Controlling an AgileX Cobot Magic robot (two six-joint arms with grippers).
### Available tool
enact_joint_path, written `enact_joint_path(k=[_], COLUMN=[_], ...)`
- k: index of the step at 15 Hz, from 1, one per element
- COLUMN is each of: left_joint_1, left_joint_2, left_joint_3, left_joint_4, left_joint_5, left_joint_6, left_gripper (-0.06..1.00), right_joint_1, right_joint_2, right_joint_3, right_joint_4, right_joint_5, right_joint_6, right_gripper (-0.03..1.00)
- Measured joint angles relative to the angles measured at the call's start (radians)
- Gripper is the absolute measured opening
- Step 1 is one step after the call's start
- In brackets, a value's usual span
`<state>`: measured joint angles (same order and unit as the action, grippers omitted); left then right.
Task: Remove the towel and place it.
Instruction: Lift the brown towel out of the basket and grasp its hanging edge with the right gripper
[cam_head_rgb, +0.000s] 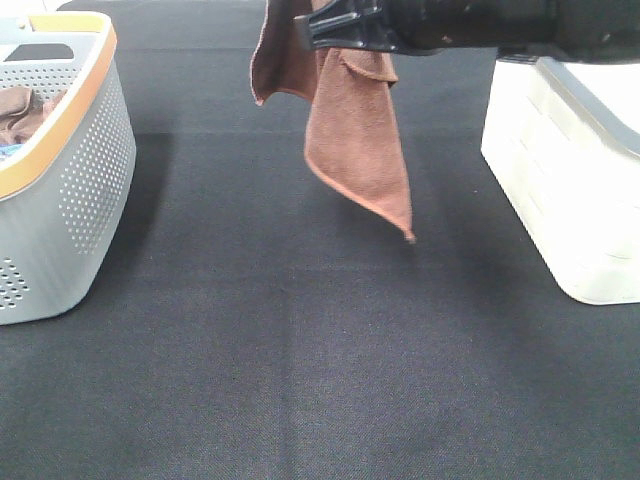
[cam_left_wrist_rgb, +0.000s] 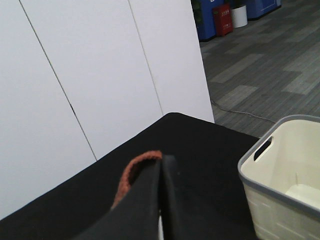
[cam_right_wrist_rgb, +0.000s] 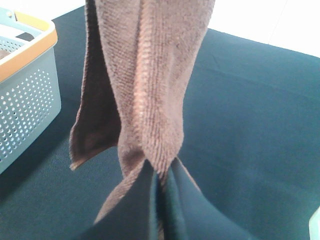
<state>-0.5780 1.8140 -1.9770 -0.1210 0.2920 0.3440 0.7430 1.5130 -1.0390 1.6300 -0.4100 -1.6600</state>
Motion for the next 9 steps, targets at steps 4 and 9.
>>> enact_joint_path(k=[4, 9], left_joint_1=[-0.011, -0.036], left_joint_2=[-0.002, -0.032], left_joint_3=[0.000, 0.000], left_joint_4=[-0.089, -0.130], left_joint_5=[0.000, 0.027], left_joint_6=[-0.084, -0.092], left_gripper=[0.00, 0.00], right_joint_1=[0.000, 0.000], right_joint_2=[0.020, 0.100], right_joint_3=[0.000, -0.006], right_joint_4=[0.028, -0.101], right_joint_5=[0.027, 0.028], right_joint_6=[-0.020, 0.032], right_gripper=[0.00, 0.03])
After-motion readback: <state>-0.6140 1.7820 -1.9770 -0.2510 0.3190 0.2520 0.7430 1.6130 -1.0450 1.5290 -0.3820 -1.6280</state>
